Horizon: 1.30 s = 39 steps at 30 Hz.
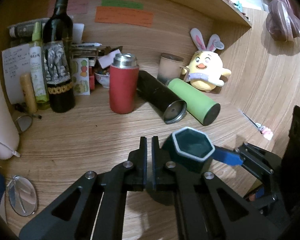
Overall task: Flip cup upside down
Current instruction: 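Rotate the held teal cup upright, opening facing up, with the left tool, then lower the teal cup onto the desk and open the left tool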
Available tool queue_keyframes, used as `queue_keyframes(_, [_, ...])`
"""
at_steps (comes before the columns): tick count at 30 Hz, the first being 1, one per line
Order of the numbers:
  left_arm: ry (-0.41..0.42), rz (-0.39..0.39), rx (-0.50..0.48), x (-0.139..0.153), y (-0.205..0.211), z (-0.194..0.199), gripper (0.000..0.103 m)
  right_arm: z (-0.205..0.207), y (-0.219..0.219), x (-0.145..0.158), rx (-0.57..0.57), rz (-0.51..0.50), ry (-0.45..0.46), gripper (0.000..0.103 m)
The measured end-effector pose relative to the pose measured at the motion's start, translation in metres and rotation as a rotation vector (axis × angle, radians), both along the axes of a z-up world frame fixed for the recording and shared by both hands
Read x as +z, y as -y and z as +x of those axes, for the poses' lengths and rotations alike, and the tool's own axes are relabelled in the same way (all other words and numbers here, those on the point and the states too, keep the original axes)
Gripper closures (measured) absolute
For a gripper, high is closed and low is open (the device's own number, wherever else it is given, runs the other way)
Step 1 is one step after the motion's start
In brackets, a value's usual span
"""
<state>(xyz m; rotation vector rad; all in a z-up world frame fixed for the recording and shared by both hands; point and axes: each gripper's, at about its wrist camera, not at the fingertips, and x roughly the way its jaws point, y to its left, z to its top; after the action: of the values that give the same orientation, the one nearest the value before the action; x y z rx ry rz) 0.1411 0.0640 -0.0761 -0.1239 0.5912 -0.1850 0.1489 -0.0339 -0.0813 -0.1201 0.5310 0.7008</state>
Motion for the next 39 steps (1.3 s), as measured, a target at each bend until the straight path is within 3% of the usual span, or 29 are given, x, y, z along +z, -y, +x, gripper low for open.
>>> queue_keyframes(20, [-0.037,0.033,0.059,-0.006,-0.007,-0.002,0.1,0.026,-0.008,0.0,-0.012,-0.011,-0.031,0.051])
queue_keyframes(25, [-0.001,0.047,0.08,0.01,-0.004,-0.023,0.092,0.015,0.005,0.013,0.003,0.027,-0.038,0.051])
queue_keyframes(29, [0.056,0.072,0.096,0.026,0.007,-0.045,0.069,-0.001,0.021,0.032,-0.014,0.043,0.006,0.048])
queue_keyframes(33, [0.128,0.095,0.118,0.042,0.017,-0.069,0.046,-0.019,0.044,0.052,-0.053,0.08,0.055,0.026])
queue_keyframes(37, [0.198,0.113,0.128,0.06,0.03,-0.095,0.034,-0.038,0.069,0.072,-0.097,0.113,0.11,0.019])
queue_keyframes(39, [0.222,0.122,0.133,0.065,0.034,-0.105,0.022,-0.045,0.077,0.081,-0.117,0.121,0.135,0.015])
